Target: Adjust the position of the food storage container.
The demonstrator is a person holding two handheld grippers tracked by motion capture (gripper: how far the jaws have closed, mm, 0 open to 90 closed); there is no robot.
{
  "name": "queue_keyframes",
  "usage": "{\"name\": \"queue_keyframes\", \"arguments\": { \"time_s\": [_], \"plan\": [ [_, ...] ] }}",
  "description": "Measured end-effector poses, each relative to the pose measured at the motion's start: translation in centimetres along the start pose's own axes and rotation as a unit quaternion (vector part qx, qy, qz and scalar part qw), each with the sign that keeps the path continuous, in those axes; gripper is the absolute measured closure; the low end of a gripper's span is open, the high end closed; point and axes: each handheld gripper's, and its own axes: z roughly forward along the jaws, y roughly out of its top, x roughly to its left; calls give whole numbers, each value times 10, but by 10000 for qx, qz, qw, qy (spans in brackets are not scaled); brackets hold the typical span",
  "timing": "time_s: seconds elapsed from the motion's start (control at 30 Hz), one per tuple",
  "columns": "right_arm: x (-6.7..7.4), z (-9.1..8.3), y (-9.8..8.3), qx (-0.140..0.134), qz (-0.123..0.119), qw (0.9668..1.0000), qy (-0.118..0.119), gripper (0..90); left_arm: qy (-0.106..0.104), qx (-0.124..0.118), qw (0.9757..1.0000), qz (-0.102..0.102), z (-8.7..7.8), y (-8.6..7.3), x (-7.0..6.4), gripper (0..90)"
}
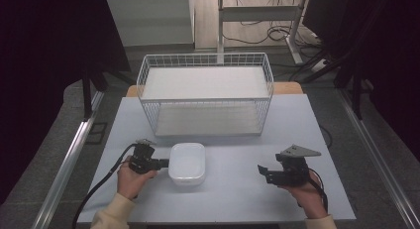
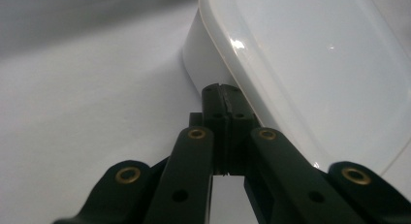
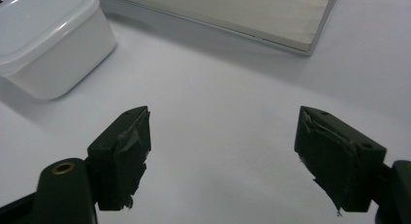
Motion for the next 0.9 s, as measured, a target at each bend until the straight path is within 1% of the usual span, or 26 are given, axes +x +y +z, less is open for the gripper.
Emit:
{"name": "queue_keyframes", "arguments": {
  "time_s": [0.03, 0.17, 0.2, 0.23, 0.27, 0.33, 0.43, 0.47, 0.53, 0.57, 0.6, 0.63, 0.73, 0.8, 0.83, 0.87, 0.9],
  "plan": [
    [0, 0, 0, 0, 0, 10000, 0, 205, 0, 0, 10000, 0, 0, 0, 0, 899],
    [-1, 0, 0, -2, 29, 10000, -20, 206, -109, 41, 9999, 105, 7, 6, -10, 900],
    [-1, 0, 0, 2, 24, 10000, -27, 206, -150, 51, 9998, 136, 11, 6, -16, 899],
    [-1, 0, 0, 2, 24, 10000, -27, 206, -150, 51, 9998, 136, 11, 6, -16, 899],
    [-1, 0, 0, 4, 23, 10000, -28, 206, -173, 90, 9996, 204, 13, 6, -20, 899],
    [-1, 0, 0, 7, 14, 10000, -36, 206, -258, 149, 9992, 251, 16, 5, -23, 899],
    [-1, 0, 0, 15, 15, 10000, -41, 206, -240, 154, 9992, 282, 18, 6, -26, 899],
    [0, 0, 0, 19, 16, 10000, -36, 206, -252, 120, 9993, 248, 19, 6, -28, 899],
    [0, 1, 0, 30, -6, 10000, -30, 206, -244, 115, 9992, 283, 22, 7, -31, 899],
    [1, 2, 0, 47, -3, 10000, -14, 206, -270, 138, 9989, 349, 24, 9, -36, 899],
    [1, 3, 0, 54, -4, 10000, -12, 206, -270, 138, 9989, 349, 24, 9, -36, 899],
    [1, 3, 0, 54, -4, 10000, -12, 206, -329, 140, 9988, 333, 26, 9, -38, 899],
    [2, 4, -1, 87, -21, 10000, -13, 205, -302, 179, 9985, 424, 28, 10, -40, 899],
    [3, 4, 0, 61, -16, 10000, -22, 205, -262, 54, 9985, 470, 27, 9, -42, 900],
    [3, 4, 0, 40, -22, 10000, -27, 206, -191, 24, 9984, 530, 24, 9, -42, 900],
    [5, 2, 1, -20, -21, 10000, -15, 206, -93, -59, 9986, 522, 20, 9, -42, 900],
    [5, 2, 1, -20, -21, 10000, -15, 206, -14, -75, 9981, 612, 16, 9, -41, 900]
  ]
}}
